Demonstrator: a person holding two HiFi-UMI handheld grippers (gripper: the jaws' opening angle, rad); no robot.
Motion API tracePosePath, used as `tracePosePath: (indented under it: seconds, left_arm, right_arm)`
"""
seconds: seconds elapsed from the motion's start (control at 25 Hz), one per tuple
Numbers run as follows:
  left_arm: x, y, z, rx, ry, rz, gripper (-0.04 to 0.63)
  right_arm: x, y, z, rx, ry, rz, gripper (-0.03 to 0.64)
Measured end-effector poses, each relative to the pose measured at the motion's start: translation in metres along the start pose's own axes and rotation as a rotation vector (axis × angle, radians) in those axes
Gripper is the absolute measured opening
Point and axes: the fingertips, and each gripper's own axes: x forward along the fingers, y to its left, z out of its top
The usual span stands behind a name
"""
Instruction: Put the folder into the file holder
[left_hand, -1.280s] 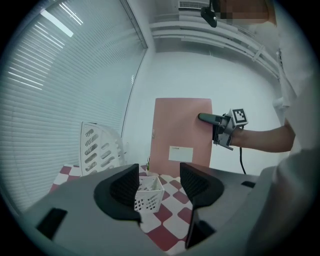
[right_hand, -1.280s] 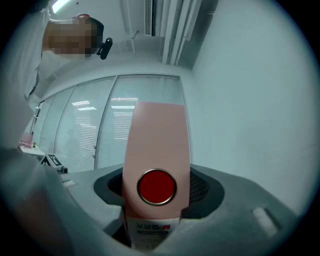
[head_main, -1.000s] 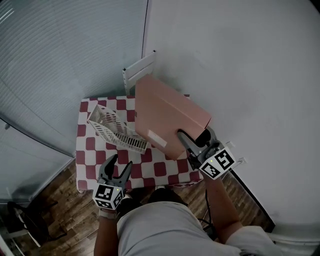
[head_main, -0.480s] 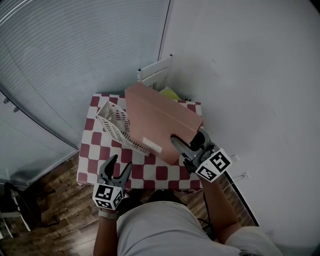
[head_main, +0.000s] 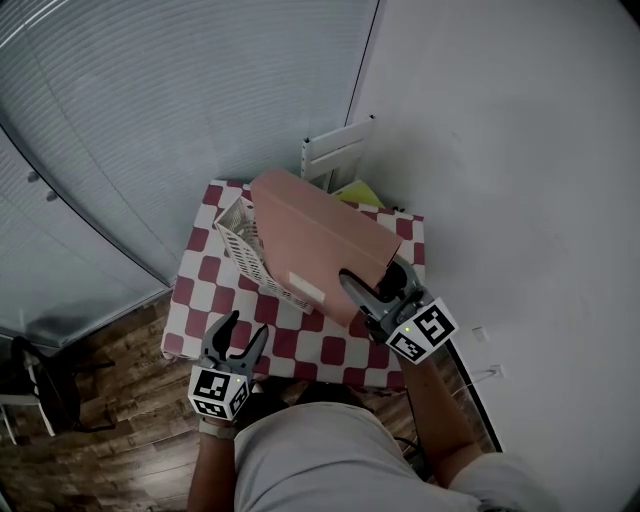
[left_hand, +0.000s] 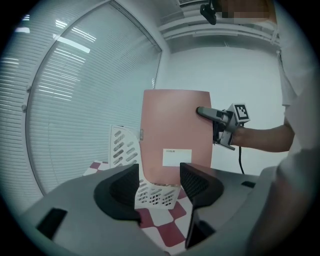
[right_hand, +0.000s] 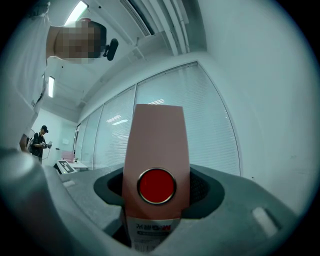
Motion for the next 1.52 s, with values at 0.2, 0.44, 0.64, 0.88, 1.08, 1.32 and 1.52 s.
tracePosePath:
  seconds: [0.2,0.44,0.64,0.88,1.08,1.32,1.52]
  left_arm:
    - [-0.005,0.008,-0.002,-0.005,0.007,0.036,0.242]
    - [-0.009,0.017,-0.007,-0.014,0.020,0.076,0.242]
    - [-0.012,0.020,-0.011,-0.021,0.031,0.108,0.242]
    - [-0.014,0.023,-0.012,-0.027,0.038,0.144,0.242]
    - [-0.018,0.026,-0.014,-0.033,0.046,0.172,0.242]
    - [-0.023,0.026,-0.020,-0.044,0.054,0.203,0.242]
    - [-0.027,0.025,-0.025,-0.057,0.065,0.226,0.242]
  right_arm:
    - [0.018,0.002,-0.007,-0.017,-0.011,0.041,0.268]
    - [0.038,0.000,-0.018,-0.019,-0.024,0.074,0.268]
    - [0.049,-0.001,-0.024,-0.015,-0.036,0.091,0.268]
    - [0.063,-0.003,-0.027,-0.010,-0.061,0.110,0.268]
    - [0.074,-0.003,-0.027,-0.001,-0.080,0.121,0.268]
    - [0.080,-0.007,-0.027,0.006,-0.107,0.123,0.268]
    - [0.078,-0.008,-0.026,0.005,-0.138,0.114,0.268]
